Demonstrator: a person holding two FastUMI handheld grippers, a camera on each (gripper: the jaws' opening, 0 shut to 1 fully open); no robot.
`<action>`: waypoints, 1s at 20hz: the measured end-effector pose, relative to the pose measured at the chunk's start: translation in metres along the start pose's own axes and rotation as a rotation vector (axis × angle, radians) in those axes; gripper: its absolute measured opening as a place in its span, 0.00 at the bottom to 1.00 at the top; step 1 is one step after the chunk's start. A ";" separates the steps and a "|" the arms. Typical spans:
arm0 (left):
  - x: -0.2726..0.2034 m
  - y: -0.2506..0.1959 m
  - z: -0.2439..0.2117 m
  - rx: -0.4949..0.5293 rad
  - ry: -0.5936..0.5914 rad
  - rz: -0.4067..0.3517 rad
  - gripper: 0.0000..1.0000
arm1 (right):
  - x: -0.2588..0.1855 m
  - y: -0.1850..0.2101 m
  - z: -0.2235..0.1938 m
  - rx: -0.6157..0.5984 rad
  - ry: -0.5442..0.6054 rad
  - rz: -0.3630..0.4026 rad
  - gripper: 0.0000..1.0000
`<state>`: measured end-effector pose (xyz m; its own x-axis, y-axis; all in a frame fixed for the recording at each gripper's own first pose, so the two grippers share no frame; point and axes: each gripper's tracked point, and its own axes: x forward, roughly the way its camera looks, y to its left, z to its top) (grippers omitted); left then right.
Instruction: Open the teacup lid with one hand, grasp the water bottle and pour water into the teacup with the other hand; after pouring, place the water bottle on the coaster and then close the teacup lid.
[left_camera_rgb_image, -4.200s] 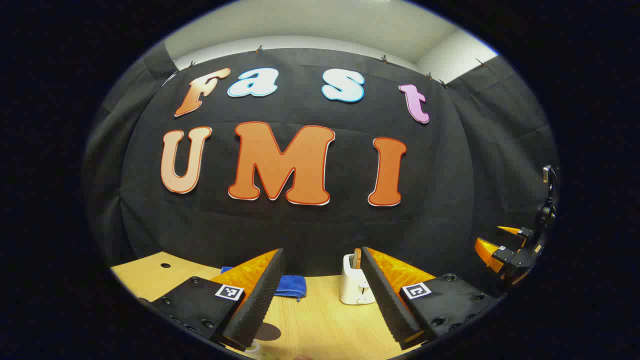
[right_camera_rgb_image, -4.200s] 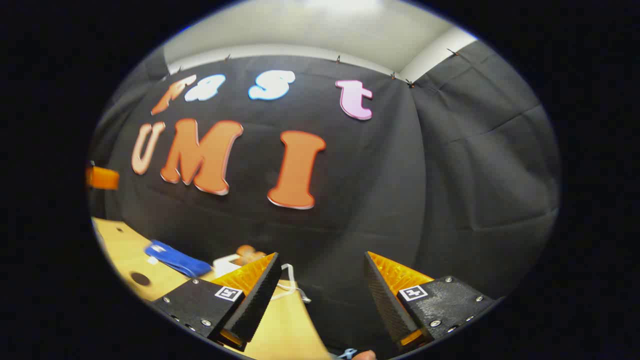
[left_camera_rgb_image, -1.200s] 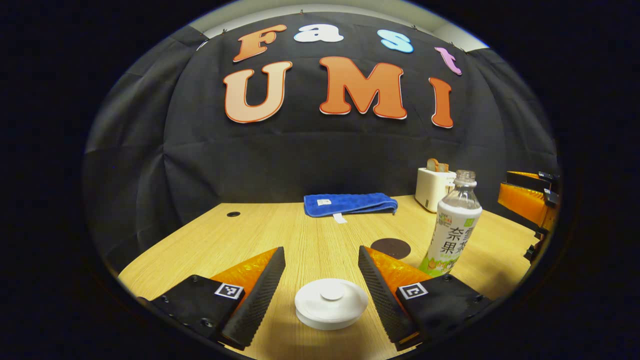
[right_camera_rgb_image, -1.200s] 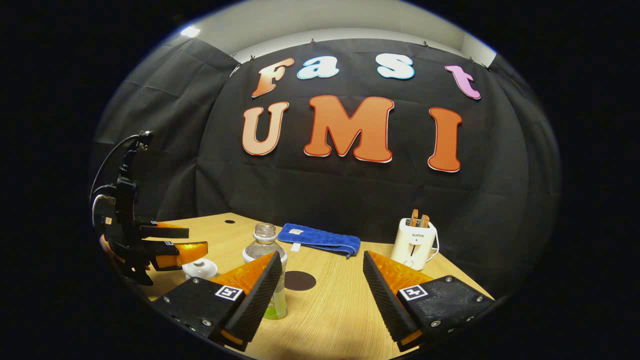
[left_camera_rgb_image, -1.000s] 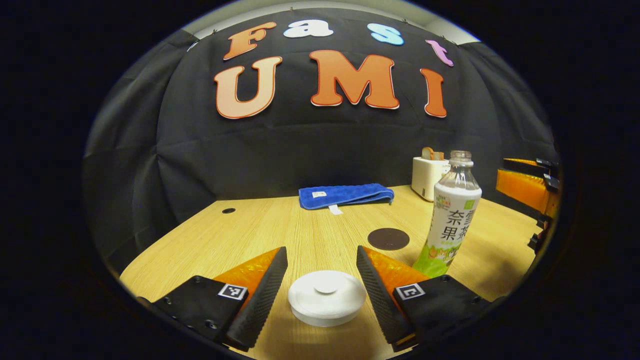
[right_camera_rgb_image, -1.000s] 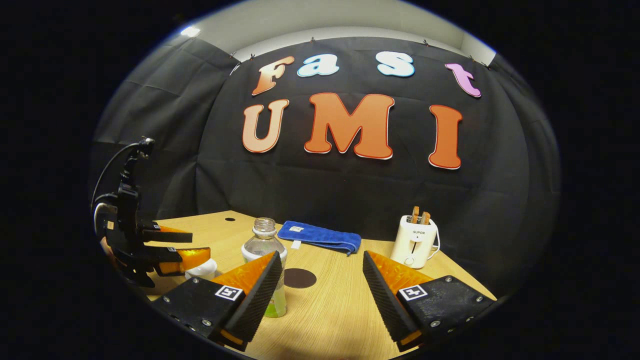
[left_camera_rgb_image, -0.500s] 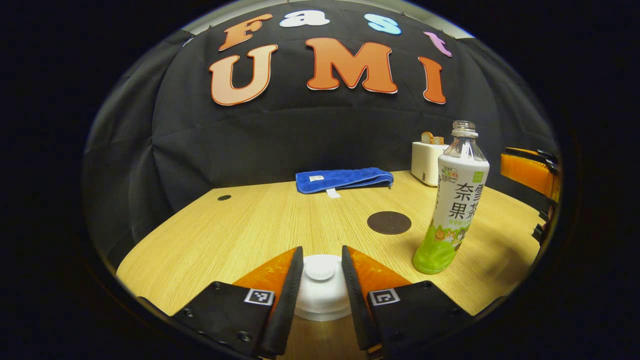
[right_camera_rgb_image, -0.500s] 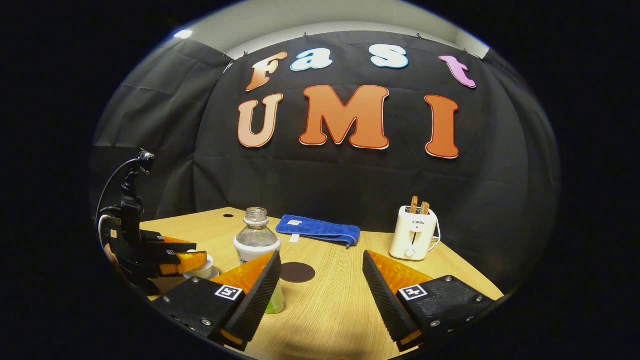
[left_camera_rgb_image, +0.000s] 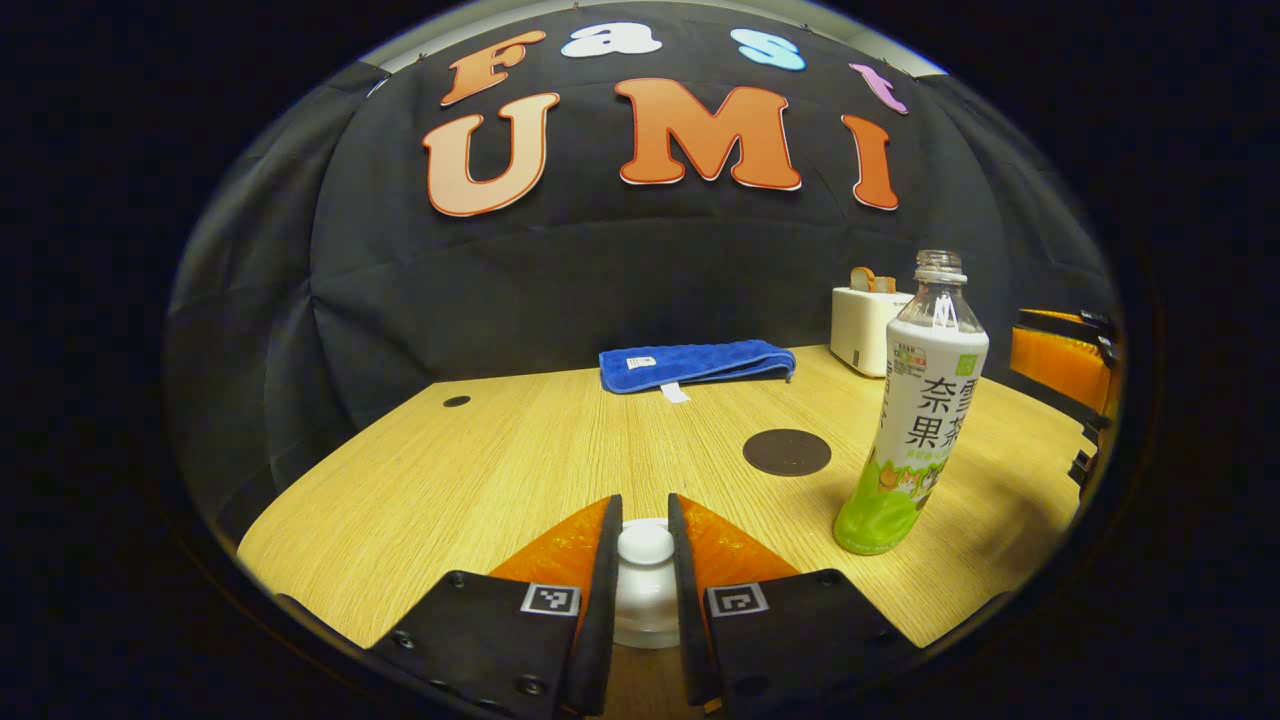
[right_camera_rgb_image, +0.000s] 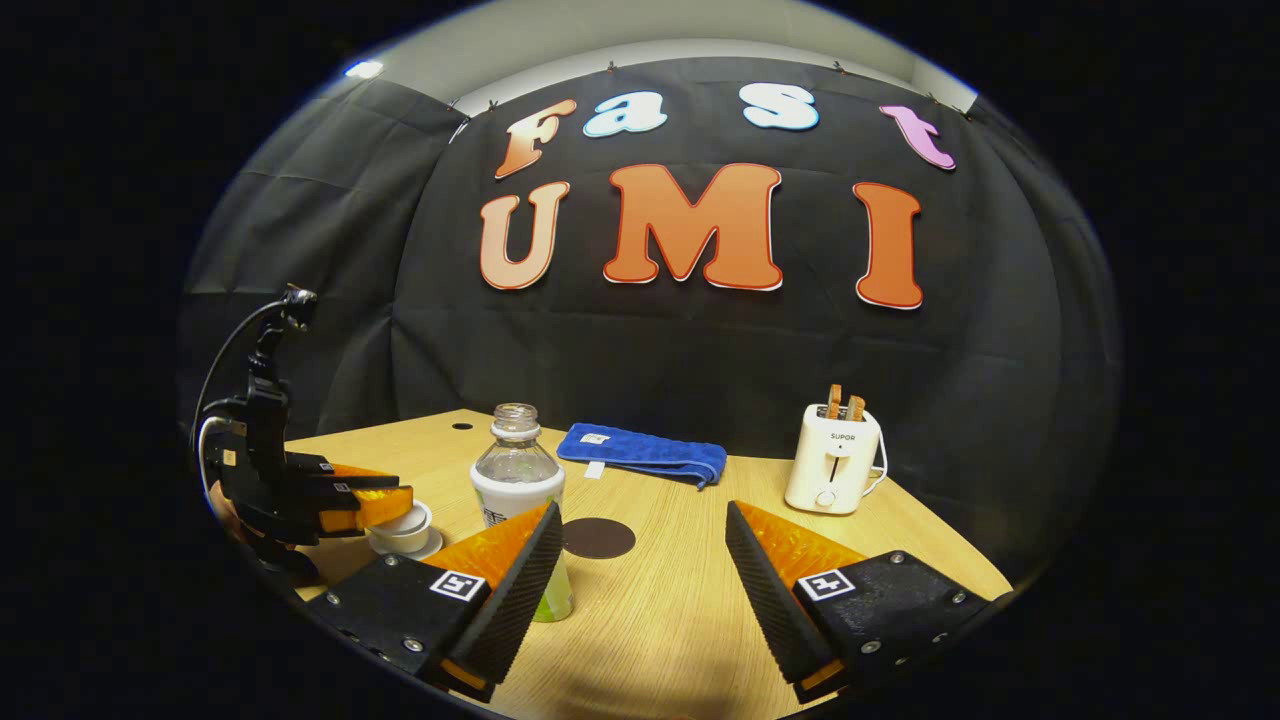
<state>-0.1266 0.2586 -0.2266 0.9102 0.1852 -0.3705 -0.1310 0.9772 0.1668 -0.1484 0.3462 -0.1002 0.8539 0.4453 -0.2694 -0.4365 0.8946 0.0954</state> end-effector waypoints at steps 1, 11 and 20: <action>-0.001 0.002 0.004 -0.004 -0.010 0.004 0.32 | 0.001 0.003 -0.001 -0.005 0.003 0.006 0.98; -0.016 0.047 0.019 -0.023 -0.062 0.101 0.31 | 0.011 0.044 -0.021 -0.008 0.069 0.088 0.98; -0.029 0.081 0.009 -0.028 -0.063 0.162 0.32 | 0.036 0.074 -0.059 -0.021 0.167 0.131 0.94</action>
<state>-0.1598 0.3316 -0.1940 0.8990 0.3342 -0.2828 -0.2877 0.9379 0.1940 -0.1671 0.4262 -0.1598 0.7317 0.5437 -0.4110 -0.5478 0.8279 0.1200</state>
